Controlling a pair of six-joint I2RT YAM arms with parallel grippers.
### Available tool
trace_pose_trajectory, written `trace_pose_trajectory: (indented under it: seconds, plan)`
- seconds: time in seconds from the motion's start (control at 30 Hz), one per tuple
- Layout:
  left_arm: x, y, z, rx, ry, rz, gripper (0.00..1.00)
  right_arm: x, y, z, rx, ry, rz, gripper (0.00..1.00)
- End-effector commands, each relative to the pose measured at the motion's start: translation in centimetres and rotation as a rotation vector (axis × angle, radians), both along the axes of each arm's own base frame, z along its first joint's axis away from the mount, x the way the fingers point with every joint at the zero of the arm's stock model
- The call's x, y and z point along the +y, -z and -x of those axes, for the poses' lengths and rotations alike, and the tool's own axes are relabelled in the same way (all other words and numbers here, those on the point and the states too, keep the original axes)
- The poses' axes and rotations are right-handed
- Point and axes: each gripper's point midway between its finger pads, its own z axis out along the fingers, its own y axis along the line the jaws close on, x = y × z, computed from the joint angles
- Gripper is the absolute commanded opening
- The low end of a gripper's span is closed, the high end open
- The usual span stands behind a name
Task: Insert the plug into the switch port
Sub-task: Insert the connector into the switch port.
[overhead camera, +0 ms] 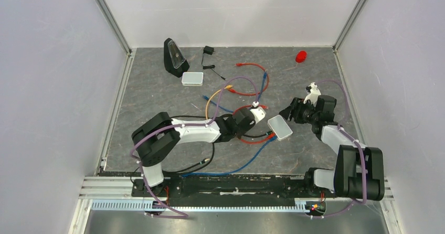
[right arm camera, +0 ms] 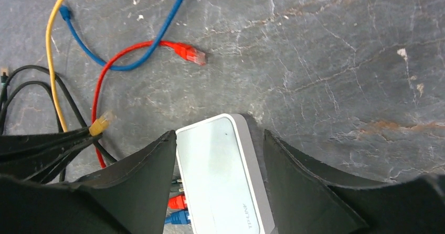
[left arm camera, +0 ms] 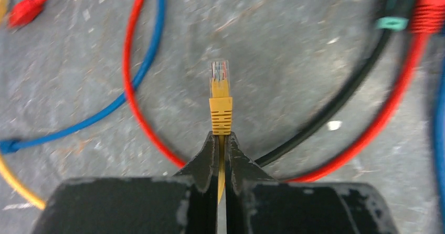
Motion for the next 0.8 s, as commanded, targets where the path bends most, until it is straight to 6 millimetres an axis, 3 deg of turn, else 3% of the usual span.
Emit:
trace_pose_trajectory:
  seconds: [0.0, 0.53, 0.77]
  plan:
    - [-6.0, -1.8, 1.2, 0.018, 0.134, 0.206, 0.02, -0.7, -0.5, -1.6, -0.032, -0.009, 0.033, 0.63]
    - [-9.0, 0.3, 3.3, 0.111, 0.361, 0.178, 0.02, -0.1, 2.8, -1.4, 0.055, -0.105, -0.019, 0.58]
    - [-9.9, 1.2, 3.2, 0.155, 0.362, 0.179, 0.02, 1.1, 4.0, -0.5, 0.078, -0.134, -0.098, 0.49]
